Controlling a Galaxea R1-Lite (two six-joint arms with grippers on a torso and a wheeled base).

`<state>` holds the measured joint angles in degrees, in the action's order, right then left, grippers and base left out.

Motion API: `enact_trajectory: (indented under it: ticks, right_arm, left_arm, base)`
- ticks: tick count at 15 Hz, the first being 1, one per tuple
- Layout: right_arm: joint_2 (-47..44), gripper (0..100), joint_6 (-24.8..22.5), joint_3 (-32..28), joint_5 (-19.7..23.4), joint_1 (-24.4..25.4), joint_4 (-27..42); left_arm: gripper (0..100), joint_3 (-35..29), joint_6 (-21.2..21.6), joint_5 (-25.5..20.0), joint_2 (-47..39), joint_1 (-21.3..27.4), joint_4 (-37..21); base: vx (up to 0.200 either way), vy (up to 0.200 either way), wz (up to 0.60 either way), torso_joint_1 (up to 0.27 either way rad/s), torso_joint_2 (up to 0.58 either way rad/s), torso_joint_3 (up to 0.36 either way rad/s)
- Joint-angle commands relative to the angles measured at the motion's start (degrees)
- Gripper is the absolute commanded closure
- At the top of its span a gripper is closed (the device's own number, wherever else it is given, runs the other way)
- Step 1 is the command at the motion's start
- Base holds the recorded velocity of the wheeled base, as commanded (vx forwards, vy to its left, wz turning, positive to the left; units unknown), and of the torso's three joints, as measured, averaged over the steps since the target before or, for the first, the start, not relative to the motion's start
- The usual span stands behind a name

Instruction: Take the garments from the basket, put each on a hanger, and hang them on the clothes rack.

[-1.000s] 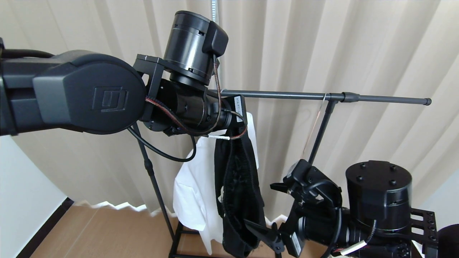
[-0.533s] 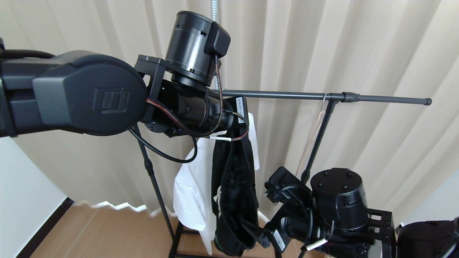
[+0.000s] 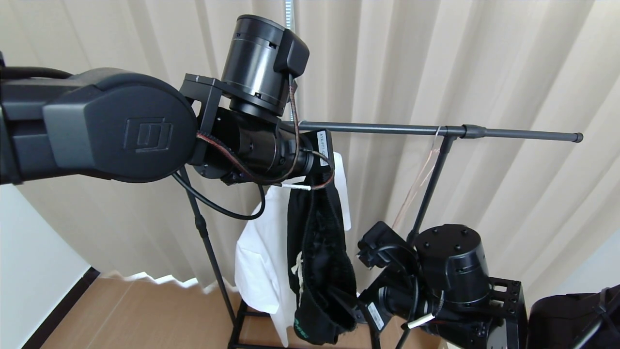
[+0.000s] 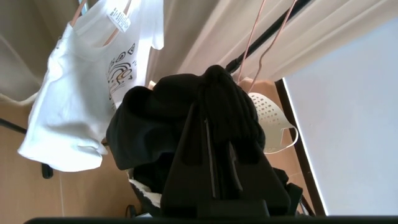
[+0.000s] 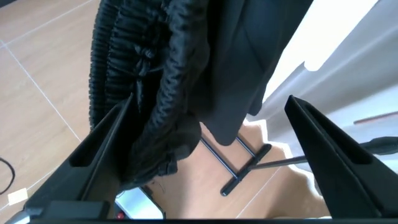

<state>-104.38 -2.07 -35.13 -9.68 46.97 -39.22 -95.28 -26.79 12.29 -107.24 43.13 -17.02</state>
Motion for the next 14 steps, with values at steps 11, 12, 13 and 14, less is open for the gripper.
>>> enact_trajectory:
  ticks: [11,12,13,14]
  right_arm:
    - [2.4,100,-0.5,-3.9,-1.0,-10.7,0.5]
    - [3.0,100,-0.5,-4.2,-1.0,-11.3,0.5]
    - [4.0,100,-0.6,-4.3,-1.0,-12.2,0.6]
    - [4.6,100,-0.6,-4.5,-1.0,-12.3,0.7]
  left_arm:
    - [100,7.5,1.0,-0.5,4.3,-1.5,-0.4]
    - [100,8.7,1.5,-0.6,4.8,-1.5,-0.3]
    - [100,10.6,2.2,-0.6,5.4,-1.4,-0.2]
    - [100,12.2,2.4,-0.6,5.8,-1.3,-0.2]
  base:
    - [0.000,0.000,0.00,0.000,0.00,0.000]
    - [0.000,0.000,0.00,0.000,0.00,0.000]
    - [0.000,0.000,0.00,0.000,0.00,0.000]
    - [0.000,0.000,0.00,0.000,0.00,0.000]
